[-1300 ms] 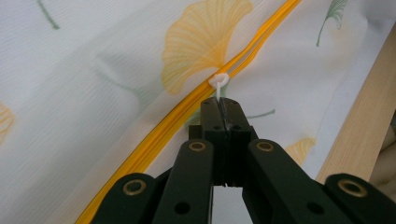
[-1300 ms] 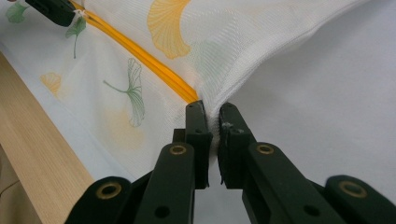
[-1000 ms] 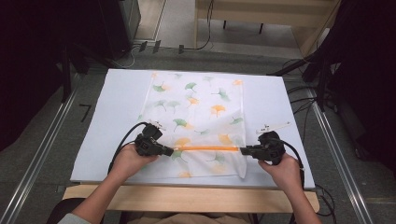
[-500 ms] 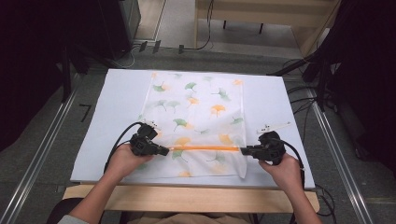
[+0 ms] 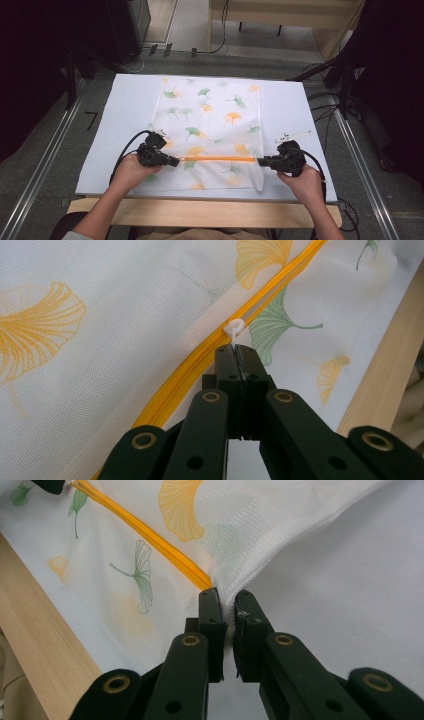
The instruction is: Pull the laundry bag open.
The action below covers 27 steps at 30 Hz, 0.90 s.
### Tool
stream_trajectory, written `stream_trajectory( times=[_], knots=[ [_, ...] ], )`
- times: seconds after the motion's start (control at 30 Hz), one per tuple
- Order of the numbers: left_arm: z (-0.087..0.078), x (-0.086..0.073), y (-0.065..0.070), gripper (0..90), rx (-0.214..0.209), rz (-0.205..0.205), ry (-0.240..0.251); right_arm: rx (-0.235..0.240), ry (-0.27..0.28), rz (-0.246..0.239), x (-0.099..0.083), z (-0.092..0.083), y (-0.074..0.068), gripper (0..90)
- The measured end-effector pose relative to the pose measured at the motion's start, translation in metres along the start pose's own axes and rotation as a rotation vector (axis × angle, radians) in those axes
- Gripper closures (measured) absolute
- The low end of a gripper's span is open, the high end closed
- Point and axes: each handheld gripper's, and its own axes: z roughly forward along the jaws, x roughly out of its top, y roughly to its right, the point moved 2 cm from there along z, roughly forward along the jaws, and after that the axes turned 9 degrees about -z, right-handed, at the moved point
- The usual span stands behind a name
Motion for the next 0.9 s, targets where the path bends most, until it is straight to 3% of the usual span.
stream_trajectory(
  times=[0.3, 0.43, 0.9],
  knots=[
    [-0.004, -0.003, -0.004, 90.0, 0.007, -0.017, -0.001, -0.004, -0.001, -0.001, -0.001, -0.001, 0.001, 85.5],
    [-0.009, -0.006, -0.009, 90.0, -0.012, -0.023, -0.004, -0.003, 0.000, 0.002, 0.000, -0.001, 0.001, 85.5],
    [-0.025, -0.018, -0.027, 90.0, 0.013, -0.065, 0.000, 0.008, -0.008, 0.003, 0.003, 0.003, 0.004, 85.5]
  ],
)
